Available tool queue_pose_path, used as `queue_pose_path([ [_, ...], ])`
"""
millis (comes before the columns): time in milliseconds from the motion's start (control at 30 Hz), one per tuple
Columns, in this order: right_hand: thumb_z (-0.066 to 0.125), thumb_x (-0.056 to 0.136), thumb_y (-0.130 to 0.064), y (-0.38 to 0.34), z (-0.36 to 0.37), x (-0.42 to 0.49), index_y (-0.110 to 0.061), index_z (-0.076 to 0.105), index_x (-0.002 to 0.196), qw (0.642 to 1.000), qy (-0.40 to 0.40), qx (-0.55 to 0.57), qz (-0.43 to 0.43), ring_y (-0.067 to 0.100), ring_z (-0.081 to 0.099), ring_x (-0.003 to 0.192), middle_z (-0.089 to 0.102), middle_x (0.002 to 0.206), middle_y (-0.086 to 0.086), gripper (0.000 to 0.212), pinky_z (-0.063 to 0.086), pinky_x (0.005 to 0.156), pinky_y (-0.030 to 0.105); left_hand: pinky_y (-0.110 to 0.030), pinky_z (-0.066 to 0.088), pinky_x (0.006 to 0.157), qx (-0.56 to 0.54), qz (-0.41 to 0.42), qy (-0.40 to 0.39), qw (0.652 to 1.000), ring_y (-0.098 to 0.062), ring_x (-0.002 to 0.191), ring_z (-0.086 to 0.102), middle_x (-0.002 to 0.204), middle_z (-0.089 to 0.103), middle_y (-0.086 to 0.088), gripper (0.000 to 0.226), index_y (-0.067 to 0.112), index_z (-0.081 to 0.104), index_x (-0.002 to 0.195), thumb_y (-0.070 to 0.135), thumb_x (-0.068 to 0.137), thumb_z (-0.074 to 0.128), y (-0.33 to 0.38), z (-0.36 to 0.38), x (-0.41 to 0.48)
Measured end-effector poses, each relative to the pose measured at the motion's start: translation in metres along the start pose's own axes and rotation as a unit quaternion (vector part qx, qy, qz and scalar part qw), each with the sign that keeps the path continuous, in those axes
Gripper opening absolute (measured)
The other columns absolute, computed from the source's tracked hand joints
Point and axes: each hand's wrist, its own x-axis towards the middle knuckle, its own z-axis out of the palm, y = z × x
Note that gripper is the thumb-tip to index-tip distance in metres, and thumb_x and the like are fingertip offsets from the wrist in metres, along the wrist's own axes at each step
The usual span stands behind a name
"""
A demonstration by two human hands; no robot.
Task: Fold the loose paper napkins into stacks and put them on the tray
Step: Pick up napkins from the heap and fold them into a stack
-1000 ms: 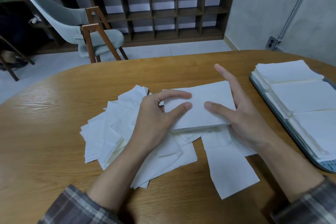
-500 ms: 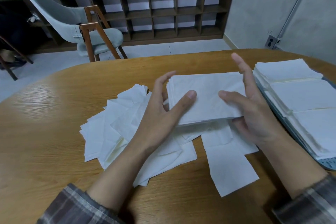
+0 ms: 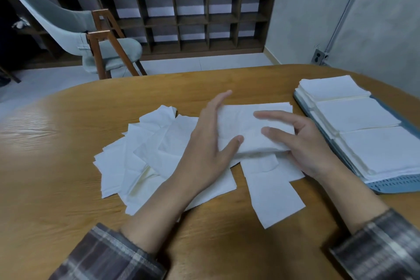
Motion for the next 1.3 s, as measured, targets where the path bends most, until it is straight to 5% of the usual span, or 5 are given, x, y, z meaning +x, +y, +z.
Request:
queue_pose_path([
  [100,0.073,0.097,-0.009,0.007,-0.014,0.0,-0.033,0.08,0.118,0.996,0.085,-0.002,-0.007,0.012,0.063,0.13,0.073,0.131,-0.012,0.032,0.047,0.114,0.049,-0.019,0.036,0.114,0.113,0.088,0.047,0.989,-0.012,0.145,0.037,0.154,0.037,0.0,0.064,0.025,0.048,0.149,0.022,0.093,0.078,0.0,0.012,-0.004],
  [200,0.072,0.098,-0.012,0.003,-0.022,-0.003,-0.036,0.08,0.116,0.989,0.14,-0.056,-0.001,-0.009,0.061,0.119,0.072,0.123,-0.029,0.032,0.051,0.101,0.019,-0.026,0.05,0.089,0.134,0.155,0.015,0.979,-0.012,0.116,0.054,0.129,0.051,0.005,0.034,0.022,0.066,0.125,0.029,0.093,0.077,0.002,0.026,-0.012],
  [433,0.068,0.098,-0.004,0.015,-0.025,-0.007,-0.025,0.078,0.121,0.983,0.167,-0.071,-0.016,-0.009,0.061,0.12,0.073,0.122,-0.027,0.033,0.048,0.097,0.009,-0.029,0.035,0.067,0.243,-0.029,-0.084,0.966,-0.008,0.087,0.055,0.087,0.053,0.017,0.056,0.031,0.052,0.096,0.081,0.077,0.068,0.021,0.061,-0.004],
  [700,0.068,0.099,-0.006,0.02,-0.033,-0.01,-0.029,0.077,0.122,0.981,0.19,-0.037,-0.009,-0.014,0.057,0.12,0.07,0.13,-0.02,0.034,0.045,0.093,0.003,-0.026,0.04,0.055,0.185,0.032,0.006,0.982,-0.011,0.067,0.055,0.074,0.059,0.012,0.009,0.024,0.061,0.085,0.031,0.089,0.065,0.007,0.056,-0.007],
  [1300,0.066,0.1,-0.006,0.016,-0.031,-0.008,-0.032,0.076,0.123,0.985,0.16,-0.058,-0.004,-0.018,0.055,0.12,0.068,0.119,-0.038,0.037,0.042,0.097,0.002,-0.032,0.049,0.059,-0.159,-0.085,0.087,0.98,-0.021,0.062,0.055,0.066,0.06,-0.002,0.029,0.024,0.067,0.107,-0.002,0.093,0.069,0.011,0.019,0.008],
])
